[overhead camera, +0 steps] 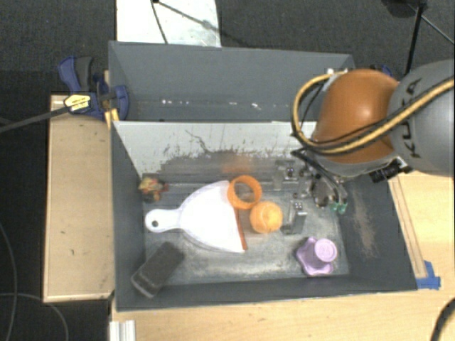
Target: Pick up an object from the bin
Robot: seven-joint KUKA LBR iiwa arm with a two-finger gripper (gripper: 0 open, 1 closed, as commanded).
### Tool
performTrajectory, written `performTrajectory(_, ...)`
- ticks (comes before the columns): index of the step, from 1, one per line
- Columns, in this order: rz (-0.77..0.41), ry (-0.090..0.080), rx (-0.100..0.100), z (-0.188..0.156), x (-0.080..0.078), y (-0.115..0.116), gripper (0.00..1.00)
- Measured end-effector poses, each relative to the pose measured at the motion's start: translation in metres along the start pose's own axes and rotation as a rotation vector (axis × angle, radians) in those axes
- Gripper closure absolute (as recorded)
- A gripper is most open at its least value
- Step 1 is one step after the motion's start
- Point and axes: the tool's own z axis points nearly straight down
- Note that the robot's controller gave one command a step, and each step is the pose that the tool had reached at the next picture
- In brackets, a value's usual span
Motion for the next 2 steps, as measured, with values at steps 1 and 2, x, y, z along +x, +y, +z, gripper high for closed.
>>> performTrajectory(1,0.135,-0.001,0.000,0.017,0.001,0.005,0.00)
performTrajectory(2,0.265,-0.002,-0.001,0.052,-0.002,0.003,0.00)
